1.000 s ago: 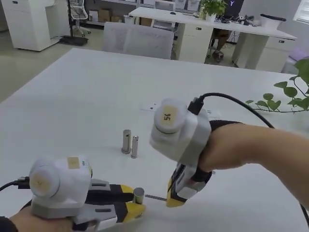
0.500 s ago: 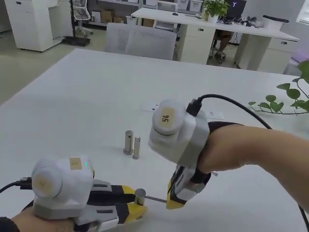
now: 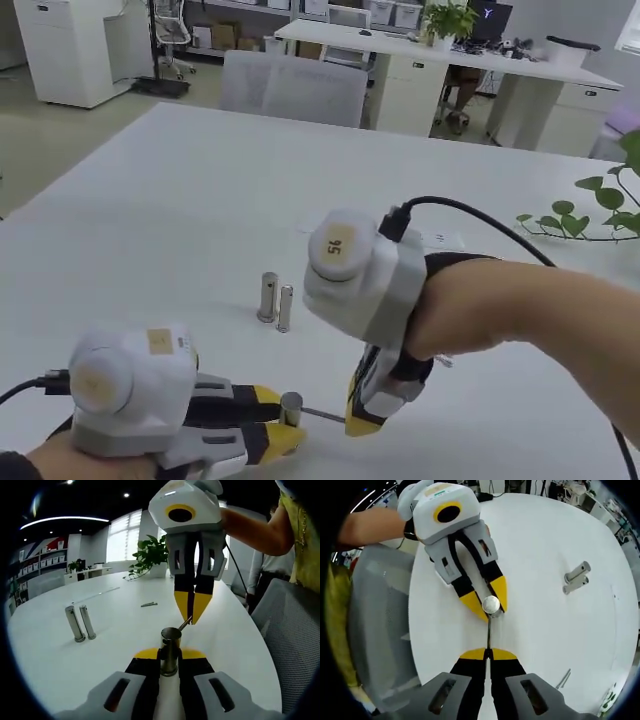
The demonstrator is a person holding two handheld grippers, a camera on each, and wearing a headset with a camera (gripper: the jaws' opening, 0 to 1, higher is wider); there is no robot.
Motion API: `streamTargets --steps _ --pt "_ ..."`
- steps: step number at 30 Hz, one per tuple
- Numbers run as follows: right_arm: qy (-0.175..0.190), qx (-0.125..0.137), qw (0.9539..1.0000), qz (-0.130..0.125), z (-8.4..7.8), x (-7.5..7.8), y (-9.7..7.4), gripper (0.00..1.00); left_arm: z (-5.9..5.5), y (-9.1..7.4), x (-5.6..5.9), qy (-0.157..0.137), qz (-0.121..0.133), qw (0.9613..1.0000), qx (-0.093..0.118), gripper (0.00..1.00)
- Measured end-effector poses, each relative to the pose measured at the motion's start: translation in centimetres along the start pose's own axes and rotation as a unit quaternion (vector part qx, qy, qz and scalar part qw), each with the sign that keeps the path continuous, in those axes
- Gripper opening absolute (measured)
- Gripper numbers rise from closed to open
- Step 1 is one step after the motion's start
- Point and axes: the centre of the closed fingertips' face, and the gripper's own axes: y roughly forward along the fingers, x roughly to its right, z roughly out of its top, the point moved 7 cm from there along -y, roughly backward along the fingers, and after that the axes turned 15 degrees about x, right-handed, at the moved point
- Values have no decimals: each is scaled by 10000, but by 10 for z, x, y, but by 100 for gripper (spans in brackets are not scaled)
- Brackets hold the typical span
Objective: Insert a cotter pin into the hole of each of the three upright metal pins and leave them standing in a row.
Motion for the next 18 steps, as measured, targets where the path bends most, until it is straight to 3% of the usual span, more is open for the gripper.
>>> streamTargets --steps 18 --pt "162 -177 9997 -28 2 -1 0 3 0 0 2 93 128 9999 -1 11"
